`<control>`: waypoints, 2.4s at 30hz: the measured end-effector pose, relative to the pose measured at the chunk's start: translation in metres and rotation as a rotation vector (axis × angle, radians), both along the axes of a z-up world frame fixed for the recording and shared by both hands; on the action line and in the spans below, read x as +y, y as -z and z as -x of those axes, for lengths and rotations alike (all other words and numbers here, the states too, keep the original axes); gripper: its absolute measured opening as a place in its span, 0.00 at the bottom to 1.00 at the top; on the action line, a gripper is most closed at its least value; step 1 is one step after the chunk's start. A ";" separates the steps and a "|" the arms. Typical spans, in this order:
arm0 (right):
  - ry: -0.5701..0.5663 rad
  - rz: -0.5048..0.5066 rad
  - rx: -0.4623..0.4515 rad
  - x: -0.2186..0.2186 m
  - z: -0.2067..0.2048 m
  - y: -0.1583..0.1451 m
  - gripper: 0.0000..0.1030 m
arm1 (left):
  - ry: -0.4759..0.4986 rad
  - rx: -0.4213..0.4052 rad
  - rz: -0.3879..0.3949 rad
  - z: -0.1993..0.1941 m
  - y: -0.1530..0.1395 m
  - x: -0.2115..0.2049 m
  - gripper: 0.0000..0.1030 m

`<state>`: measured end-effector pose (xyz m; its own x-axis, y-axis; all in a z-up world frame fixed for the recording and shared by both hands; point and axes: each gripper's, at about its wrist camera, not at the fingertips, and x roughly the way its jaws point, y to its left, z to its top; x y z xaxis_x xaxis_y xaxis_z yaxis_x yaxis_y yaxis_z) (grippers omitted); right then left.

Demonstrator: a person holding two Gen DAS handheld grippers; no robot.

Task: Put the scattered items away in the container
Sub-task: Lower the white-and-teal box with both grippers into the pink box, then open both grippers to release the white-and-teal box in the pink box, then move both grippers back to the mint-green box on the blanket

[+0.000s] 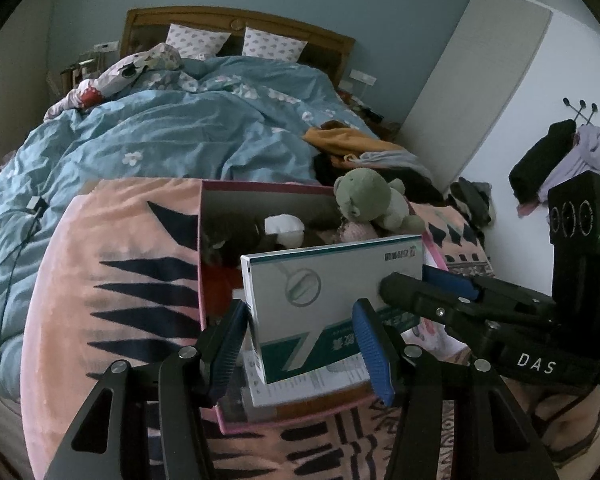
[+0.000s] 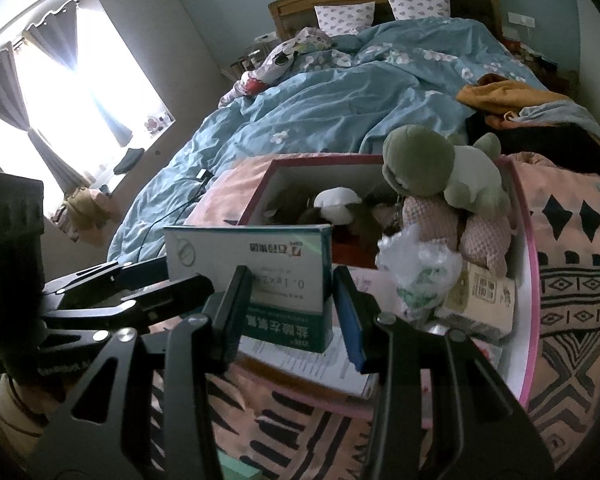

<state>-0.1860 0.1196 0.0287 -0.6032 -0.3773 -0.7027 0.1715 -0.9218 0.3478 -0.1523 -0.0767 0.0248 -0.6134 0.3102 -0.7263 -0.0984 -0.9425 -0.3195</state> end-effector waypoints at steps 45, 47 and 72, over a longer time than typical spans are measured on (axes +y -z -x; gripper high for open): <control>0.074 -0.085 -0.104 0.015 0.073 0.065 0.43 | -0.064 -0.044 0.046 0.069 0.049 0.002 0.52; 0.079 -0.091 -0.093 0.016 0.070 0.062 0.43 | -0.066 -0.038 0.050 0.066 0.048 0.002 0.52; -0.113 -0.015 -0.016 0.007 -0.053 0.021 0.43 | -0.057 0.052 -0.026 -0.070 0.007 -0.007 0.73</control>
